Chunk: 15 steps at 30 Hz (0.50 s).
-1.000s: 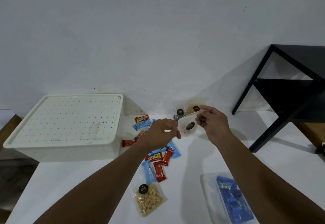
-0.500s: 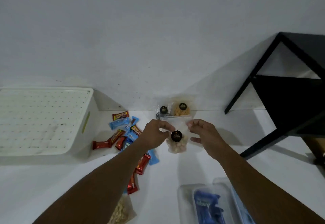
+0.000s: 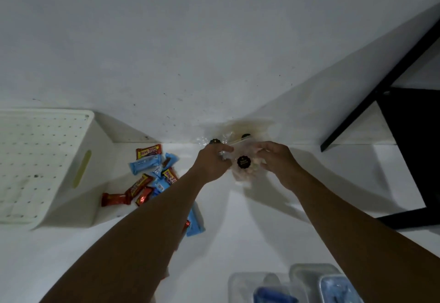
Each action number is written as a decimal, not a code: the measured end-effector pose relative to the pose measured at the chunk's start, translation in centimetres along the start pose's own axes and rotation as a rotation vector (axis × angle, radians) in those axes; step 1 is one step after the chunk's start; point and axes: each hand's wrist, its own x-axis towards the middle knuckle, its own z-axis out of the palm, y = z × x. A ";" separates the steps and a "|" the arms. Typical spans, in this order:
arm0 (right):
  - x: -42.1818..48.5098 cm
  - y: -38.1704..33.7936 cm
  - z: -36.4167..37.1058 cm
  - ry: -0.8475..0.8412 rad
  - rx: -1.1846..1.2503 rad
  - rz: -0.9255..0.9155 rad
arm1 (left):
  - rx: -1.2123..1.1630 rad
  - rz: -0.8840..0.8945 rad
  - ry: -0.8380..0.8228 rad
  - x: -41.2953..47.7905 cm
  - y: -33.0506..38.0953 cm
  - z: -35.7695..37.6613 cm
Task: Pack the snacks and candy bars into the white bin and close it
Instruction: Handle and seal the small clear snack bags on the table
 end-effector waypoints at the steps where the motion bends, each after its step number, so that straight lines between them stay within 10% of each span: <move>1: 0.0 0.1 0.1 0.030 -0.009 -0.005 | -0.012 -0.022 -0.014 -0.3 -0.1 -0.2; 15: -14.3 1.0 12.7 -0.092 -0.041 0.092 | 0.155 -0.103 -0.207 -16.1 -7.8 -10.3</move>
